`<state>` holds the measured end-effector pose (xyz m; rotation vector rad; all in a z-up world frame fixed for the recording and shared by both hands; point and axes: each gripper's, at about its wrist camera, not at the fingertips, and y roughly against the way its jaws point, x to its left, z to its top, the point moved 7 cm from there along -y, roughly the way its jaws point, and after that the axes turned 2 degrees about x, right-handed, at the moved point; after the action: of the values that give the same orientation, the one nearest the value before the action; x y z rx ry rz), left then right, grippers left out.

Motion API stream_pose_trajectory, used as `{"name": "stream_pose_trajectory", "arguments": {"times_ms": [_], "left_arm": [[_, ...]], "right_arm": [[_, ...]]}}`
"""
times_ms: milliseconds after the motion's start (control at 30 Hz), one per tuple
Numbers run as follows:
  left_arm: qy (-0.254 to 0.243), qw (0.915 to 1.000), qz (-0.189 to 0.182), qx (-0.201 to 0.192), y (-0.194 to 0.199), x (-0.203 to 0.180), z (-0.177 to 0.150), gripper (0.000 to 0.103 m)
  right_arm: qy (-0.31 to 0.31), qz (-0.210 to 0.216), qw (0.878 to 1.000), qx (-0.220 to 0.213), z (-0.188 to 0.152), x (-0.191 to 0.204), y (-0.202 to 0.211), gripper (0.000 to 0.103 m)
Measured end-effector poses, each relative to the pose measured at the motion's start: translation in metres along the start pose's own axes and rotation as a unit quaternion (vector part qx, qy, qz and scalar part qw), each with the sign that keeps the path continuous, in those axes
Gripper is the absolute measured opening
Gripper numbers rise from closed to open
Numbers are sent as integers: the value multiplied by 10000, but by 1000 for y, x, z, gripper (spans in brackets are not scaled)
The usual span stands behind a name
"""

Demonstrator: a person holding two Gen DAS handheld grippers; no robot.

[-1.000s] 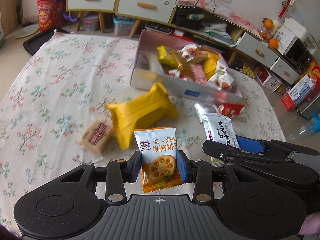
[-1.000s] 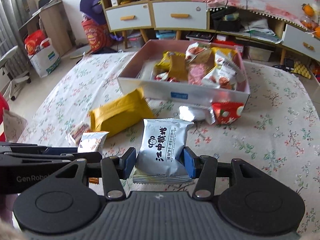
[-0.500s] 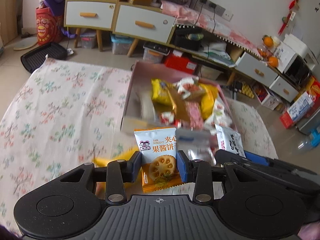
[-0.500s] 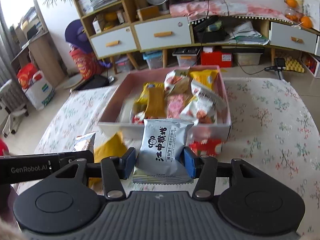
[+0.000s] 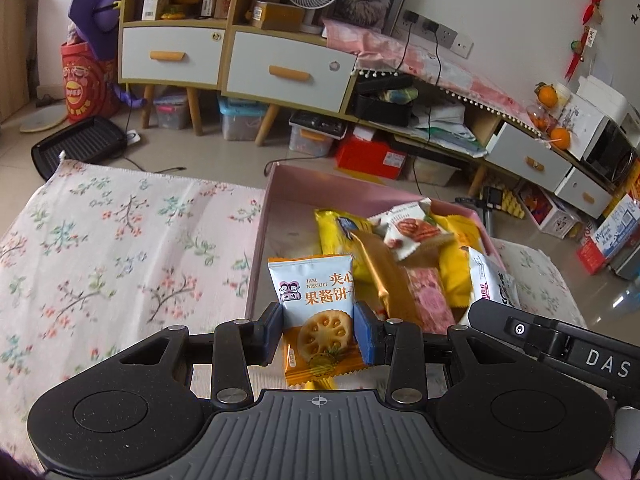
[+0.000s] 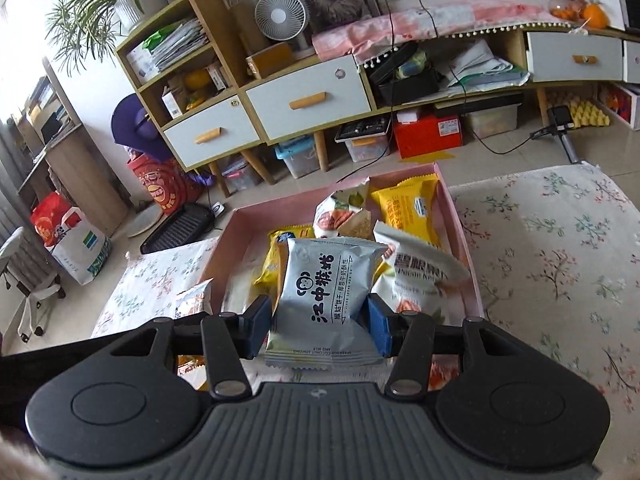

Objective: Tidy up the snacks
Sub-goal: 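Carry both packets into the pink box and open both tools, then move both tools back toward the large yellow bag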

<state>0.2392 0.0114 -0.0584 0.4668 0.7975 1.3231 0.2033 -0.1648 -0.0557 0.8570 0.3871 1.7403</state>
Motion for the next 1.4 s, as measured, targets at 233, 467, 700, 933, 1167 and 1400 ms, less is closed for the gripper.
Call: {"name": "stream_pose_trajectory", "arguments": {"times_ms": [233, 467, 700, 933, 1167, 1400], "left_arm": [[-259, 9992, 169, -244, -10, -4, 10, 36], [-496, 9978, 347, -287, -14, -5, 6, 39], [-615, 9971, 356, -260, -8, -8, 4, 56], [-831, 9957, 372, -192, 6, -15, -3, 67], [-961, 9945, 412, -77, 26, -14, -15, 76], [-1112, 9925, 503, 44, 50, -9, -29, 84]], "right_arm": [[-9, 23, 10000, -4, 2, 2, -11, 47], [16, -12, 10000, -23, 2, 4, -13, 50], [-56, 39, 9999, -76, 6, 4, -7, 65], [149, -2, 9999, -61, 3, 7, 4, 69], [163, -161, 9997, -43, -2, -2, 20, 75], [302, -291, 9991, 50, -11, -3, 36, 86]]}}
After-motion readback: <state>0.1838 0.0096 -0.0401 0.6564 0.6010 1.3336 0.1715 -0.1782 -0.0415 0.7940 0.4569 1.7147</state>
